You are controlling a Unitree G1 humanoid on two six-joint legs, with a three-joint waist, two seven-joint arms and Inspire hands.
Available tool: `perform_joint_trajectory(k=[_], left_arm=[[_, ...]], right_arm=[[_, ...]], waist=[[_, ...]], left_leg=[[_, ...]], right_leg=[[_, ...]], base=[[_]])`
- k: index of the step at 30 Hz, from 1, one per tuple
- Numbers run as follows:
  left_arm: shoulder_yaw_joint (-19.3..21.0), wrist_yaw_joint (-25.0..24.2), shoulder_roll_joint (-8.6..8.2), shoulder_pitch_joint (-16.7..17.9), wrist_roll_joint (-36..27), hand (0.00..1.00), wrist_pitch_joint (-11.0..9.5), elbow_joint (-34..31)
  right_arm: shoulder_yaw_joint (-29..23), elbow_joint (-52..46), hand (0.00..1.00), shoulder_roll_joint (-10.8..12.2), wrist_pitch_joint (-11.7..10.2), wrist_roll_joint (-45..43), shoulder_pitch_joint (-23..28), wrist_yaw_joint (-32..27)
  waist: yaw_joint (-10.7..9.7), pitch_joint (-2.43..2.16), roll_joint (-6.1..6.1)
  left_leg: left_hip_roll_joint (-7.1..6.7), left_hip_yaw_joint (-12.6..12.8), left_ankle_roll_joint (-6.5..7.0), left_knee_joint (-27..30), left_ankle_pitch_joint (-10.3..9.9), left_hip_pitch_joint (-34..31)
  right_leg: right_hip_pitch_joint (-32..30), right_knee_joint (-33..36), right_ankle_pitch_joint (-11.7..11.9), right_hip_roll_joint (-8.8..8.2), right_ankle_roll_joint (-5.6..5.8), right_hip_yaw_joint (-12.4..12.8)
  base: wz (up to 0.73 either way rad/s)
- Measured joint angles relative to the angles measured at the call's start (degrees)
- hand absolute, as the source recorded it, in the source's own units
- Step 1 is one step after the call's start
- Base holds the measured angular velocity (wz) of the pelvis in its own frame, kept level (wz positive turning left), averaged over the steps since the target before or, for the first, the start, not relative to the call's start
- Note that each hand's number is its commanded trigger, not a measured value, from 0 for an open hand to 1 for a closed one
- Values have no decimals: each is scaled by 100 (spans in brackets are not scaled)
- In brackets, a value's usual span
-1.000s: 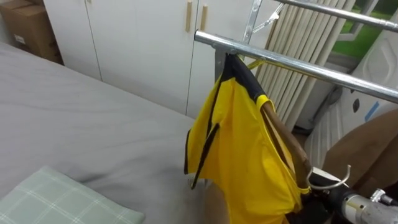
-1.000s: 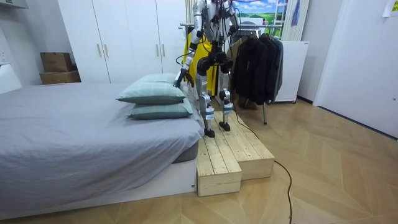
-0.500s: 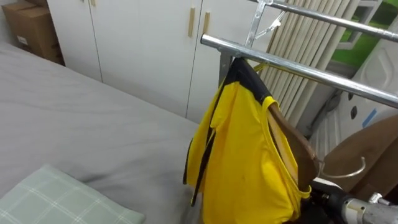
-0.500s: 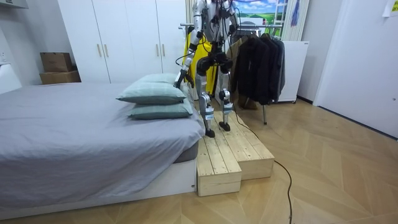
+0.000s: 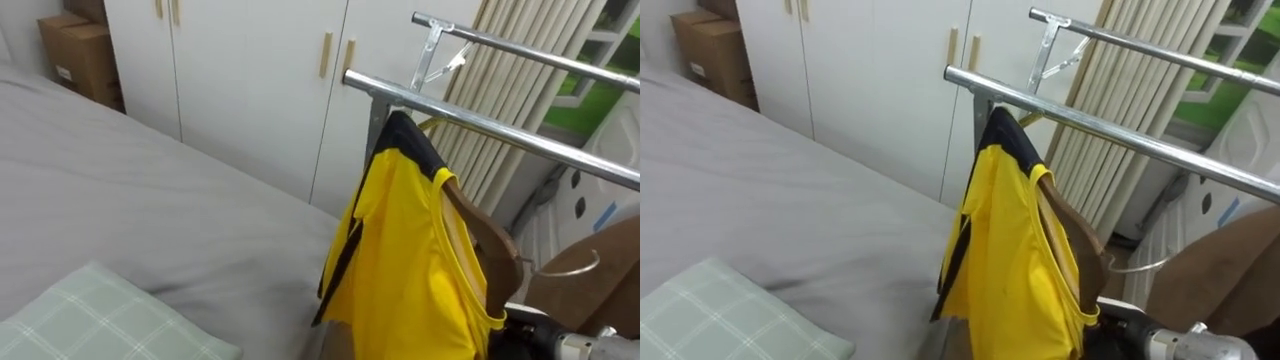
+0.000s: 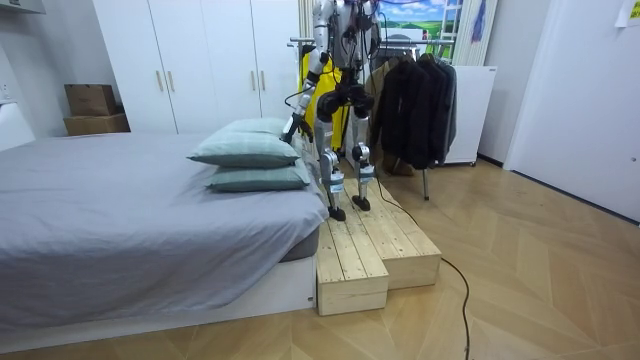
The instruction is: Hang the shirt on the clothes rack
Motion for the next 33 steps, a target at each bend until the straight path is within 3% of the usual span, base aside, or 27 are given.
perform_joint_trajectory(k=[7, 20, 33], left_arm=[[-2, -7, -33, 2, -4, 0, -5, 37], [9, -118, -49, -17, -5, 0, -43, 27], [15, -260, -25, -71, 2, 0, -48, 35]], right_arm=[[-18, 278, 100, -2, 0, -105, -21, 0], [-152, 843, 100, -5, 35, -413, -329, -10], [-212, 1175, 100, -122, 46, -422, -419, -10]], waist=[[23, -30, -16], [63, -2, -69], [60, -45, -30]], left_leg=[[-76, -24, 56, -15, -4, 97], [-106, -83, 137, 147, -55, 80], [-118, -145, 172, 207, -88, 55]], right_leg=[[105, 41, -30, -100, 53, -94], [169, 106, -27, -159, 92, -136], [205, 87, 9, -192, 138, -190]], base=[[5], [2], [2]])
